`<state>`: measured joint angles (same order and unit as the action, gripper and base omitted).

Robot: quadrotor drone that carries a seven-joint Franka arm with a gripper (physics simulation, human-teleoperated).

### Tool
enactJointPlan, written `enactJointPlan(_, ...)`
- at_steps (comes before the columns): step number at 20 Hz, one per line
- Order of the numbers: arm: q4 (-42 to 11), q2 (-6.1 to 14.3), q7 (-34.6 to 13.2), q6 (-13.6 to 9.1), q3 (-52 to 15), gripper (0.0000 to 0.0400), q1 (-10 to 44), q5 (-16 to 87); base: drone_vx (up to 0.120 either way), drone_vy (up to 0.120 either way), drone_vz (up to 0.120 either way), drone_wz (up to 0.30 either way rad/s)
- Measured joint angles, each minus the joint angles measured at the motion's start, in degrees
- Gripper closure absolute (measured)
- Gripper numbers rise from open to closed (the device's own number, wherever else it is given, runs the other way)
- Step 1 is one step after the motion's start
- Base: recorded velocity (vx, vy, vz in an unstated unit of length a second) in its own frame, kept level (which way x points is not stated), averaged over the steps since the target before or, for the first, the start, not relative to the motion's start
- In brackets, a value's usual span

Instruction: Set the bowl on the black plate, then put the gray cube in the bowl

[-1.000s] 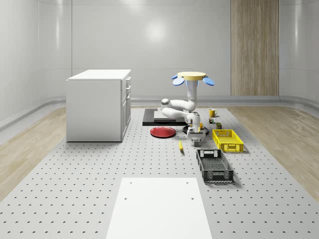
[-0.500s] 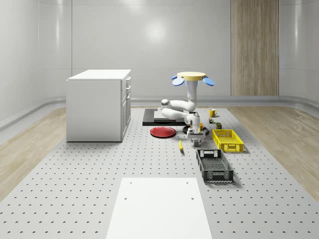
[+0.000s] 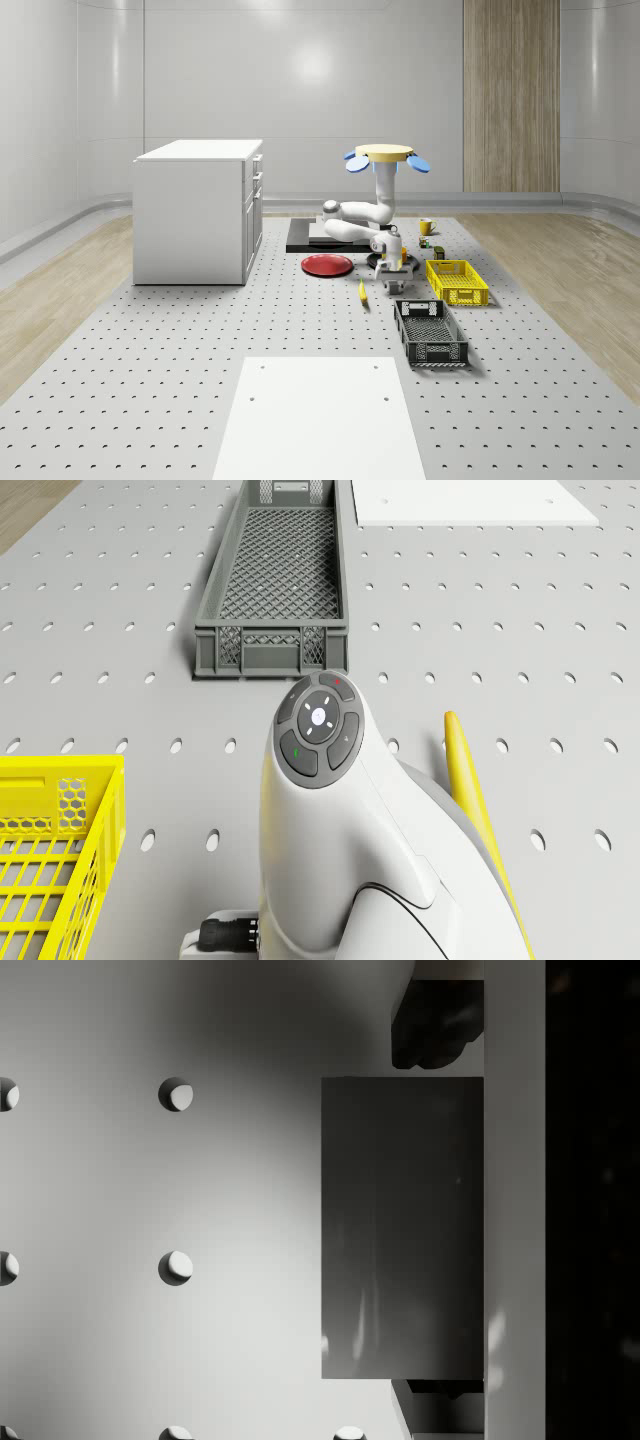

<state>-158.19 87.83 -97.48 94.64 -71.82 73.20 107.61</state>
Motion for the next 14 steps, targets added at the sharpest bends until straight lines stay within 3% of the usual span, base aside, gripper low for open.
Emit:
enactJointPlan(1, 0.07, -0.01, 0.0, 0.05, 0.1, 0.0, 0.06, 0.09, 0.0, 0.0, 0.0, 0.0)
enactJointPlan(4, 0.2, -0.02, -0.01, 0.14, 0.29, 0.0073, 0.17, 0.26, 0.0, 0.0, 0.0, 0.0)
enactJointPlan(7, 0.27, -0.03, -0.01, 0.19, 0.39, 0.0114, 0.22, 0.35, 0.0, 0.0, 0.0, 0.0)
enactJointPlan(14, 0.32, -0.04, 0.0, 0.21, 0.44, 0.0143, 0.26, 0.4, 0.0, 0.0, 0.0, 0.0)
